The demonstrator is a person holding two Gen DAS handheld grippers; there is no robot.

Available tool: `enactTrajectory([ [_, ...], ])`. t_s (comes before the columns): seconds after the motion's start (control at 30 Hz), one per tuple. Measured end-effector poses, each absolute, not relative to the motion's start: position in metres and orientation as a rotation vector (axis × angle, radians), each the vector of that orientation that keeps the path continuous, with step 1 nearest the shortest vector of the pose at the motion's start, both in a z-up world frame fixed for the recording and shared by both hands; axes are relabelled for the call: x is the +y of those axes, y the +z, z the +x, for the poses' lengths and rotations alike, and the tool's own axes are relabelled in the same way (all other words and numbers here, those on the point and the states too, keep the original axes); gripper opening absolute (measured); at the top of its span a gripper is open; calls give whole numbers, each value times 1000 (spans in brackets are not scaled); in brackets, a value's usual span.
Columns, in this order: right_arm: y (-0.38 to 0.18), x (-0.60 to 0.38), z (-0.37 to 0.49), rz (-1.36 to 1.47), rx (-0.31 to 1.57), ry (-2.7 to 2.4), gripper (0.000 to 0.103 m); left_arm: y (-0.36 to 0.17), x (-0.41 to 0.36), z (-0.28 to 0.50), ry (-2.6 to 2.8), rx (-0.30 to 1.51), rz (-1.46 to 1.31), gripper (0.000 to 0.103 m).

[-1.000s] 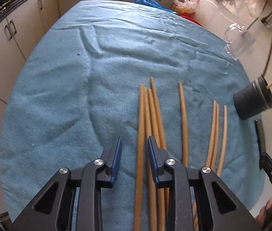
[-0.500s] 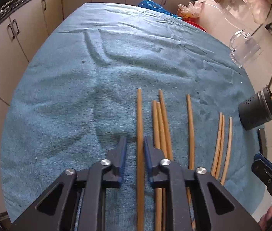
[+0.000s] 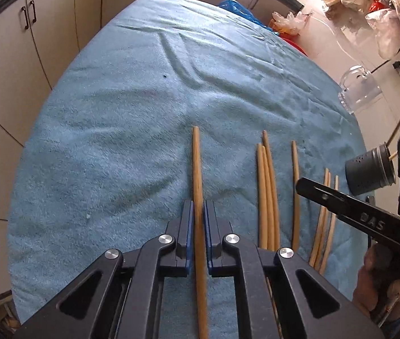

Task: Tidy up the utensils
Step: 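Return the left tool to the chopsticks and grasp another one, then lift the chopstick upright and carry it over the black holder cup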

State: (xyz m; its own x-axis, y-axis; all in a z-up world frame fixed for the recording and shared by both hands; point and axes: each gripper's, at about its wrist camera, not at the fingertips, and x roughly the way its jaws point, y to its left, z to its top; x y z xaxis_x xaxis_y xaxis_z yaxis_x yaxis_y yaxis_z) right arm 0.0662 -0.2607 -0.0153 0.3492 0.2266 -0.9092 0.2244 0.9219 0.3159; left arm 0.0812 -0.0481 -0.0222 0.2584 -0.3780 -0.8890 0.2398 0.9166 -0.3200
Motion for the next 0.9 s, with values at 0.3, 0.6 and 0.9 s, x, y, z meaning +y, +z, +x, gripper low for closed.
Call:
enactTrajectory([
  [0.3, -15, -232, 85, 260, 1245, -39, 10, -23, -53, 86, -422, 1218, -119, 7],
  [0.6, 31, -249, 42, 379, 1049, 74, 8, 26, -45, 64, -478, 1084, -191, 7],
  [0.9, 96, -274, -30, 405, 764, 113, 8, 85, -42, 24, -511, 927, -197, 7],
])
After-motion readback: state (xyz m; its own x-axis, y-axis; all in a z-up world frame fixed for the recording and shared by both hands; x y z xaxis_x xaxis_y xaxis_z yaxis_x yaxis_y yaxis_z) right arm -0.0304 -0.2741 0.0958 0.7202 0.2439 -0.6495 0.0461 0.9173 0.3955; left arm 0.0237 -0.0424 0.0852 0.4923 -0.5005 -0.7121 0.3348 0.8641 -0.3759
